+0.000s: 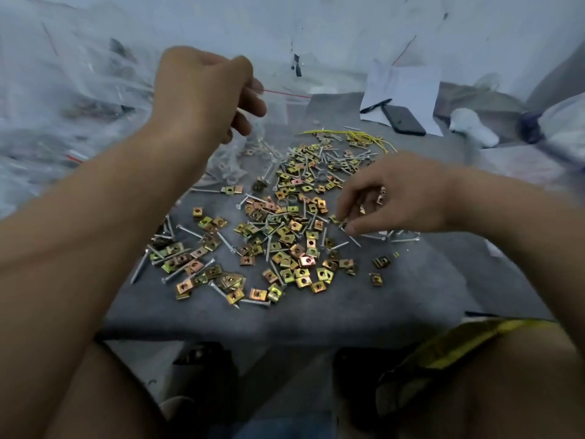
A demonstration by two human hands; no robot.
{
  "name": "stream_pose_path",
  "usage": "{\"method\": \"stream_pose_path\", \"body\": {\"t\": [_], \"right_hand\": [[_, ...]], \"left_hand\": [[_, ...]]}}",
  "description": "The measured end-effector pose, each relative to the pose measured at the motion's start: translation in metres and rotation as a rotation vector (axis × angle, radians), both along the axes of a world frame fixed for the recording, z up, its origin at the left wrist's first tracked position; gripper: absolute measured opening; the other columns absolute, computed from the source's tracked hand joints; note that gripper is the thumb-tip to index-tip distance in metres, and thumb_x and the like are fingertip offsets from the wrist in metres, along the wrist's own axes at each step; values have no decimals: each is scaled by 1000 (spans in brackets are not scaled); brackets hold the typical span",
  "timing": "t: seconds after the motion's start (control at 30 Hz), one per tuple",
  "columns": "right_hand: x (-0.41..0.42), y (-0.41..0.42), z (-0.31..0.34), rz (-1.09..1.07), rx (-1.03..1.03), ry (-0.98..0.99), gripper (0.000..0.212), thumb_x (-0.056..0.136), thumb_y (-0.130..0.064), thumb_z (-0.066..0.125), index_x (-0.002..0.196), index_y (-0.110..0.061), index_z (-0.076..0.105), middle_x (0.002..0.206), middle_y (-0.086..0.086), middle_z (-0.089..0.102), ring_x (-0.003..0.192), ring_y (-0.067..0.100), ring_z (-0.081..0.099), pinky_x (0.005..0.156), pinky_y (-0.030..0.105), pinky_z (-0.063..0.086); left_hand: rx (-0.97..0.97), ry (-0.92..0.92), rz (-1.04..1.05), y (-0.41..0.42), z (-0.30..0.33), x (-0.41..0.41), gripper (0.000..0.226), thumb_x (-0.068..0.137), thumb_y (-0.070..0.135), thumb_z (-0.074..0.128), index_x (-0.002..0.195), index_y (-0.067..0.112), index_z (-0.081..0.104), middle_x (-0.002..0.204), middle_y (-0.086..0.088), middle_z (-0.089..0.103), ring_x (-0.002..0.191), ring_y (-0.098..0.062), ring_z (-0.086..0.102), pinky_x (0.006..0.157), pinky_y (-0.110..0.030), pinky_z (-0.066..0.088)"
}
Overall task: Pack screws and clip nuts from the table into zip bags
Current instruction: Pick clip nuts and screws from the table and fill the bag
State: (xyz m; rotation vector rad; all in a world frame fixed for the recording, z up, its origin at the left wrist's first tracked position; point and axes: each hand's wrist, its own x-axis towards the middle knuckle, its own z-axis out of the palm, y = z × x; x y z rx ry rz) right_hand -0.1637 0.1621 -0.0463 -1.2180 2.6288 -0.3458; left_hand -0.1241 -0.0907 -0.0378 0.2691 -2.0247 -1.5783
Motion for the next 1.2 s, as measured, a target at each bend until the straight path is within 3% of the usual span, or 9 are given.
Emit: {"method": "stream_pose_path", "body": {"t": [0.13,0.2,0.47,0.6,0.73,0.87,0.93,1.13,1.2], "right_hand": [[-1,-6,-10,-38,73,-19,21,79,-25,85,90,-33,68,79,-18,72,74,-2,67,79,33,58],[-3,-5,-14,-59,90,7,27,79,-21,85,91,-33,65,80,-18,72,74,-3,66,79,37,59],[-8,-3,-16,-64,91,33,31,76,-14,79,93,-34,62,75,-27,69,67,-7,63,66,25,51],[-12,6,-6,-62,-446,-214,23,86,0,77,96,-20,73,82,-4,71,76,9,64,74,27,55],[-21,19,8,-70,-932,-212,21,84,1,79,93,-17,73,88,7,73,82,21,69,84,35,60],[-25,11,11,-54,-1216,-184,19,83,-5,82,97,-10,71,85,11,73,79,31,69,81,38,59],[-24,5,11,-42,-1225,-132,20,83,-10,84,97,-11,72,87,11,74,81,29,70,81,37,58],[-20,-6,3,-60,-945,109,19,85,-26,85,96,-16,74,89,6,72,81,31,67,72,39,60],[-19,-10,2,-85,-882,164,17,85,-31,85,94,-22,74,86,1,70,77,22,65,71,37,58]], "left_hand": [[-5,-6,-3,3,0,0,24,91,13,58,81,7,78,68,-5,76,47,-18,57,44,-24,35],[-6,-7,-7,4,-1,0,24,91,13,57,81,6,78,68,-6,76,47,-19,56,44,-24,35],[-8,-25,-24,5,-3,-3,25,90,14,56,83,6,79,68,-6,76,46,-18,56,43,-22,34],[-94,-4,-86,9,-5,-1,25,93,16,58,82,11,80,69,-6,76,46,-19,57,42,-21,38],[-197,23,-182,18,-4,3,25,95,18,58,83,14,80,68,-5,75,49,-20,59,43,-22,39],[-265,14,-186,24,-3,3,24,95,18,60,83,14,80,67,-4,75,49,-20,60,43,-17,40],[-259,18,-180,26,-3,3,23,95,17,60,83,13,80,66,-4,74,48,-19,59,43,-17,39],[-274,37,-187,32,-3,4,23,94,18,61,81,13,80,64,-4,74,45,-15,54,42,-18,40],[-281,29,-192,34,-3,6,23,93,18,62,80,14,80,64,-4,74,45,-13,54,42,-17,40]]}}
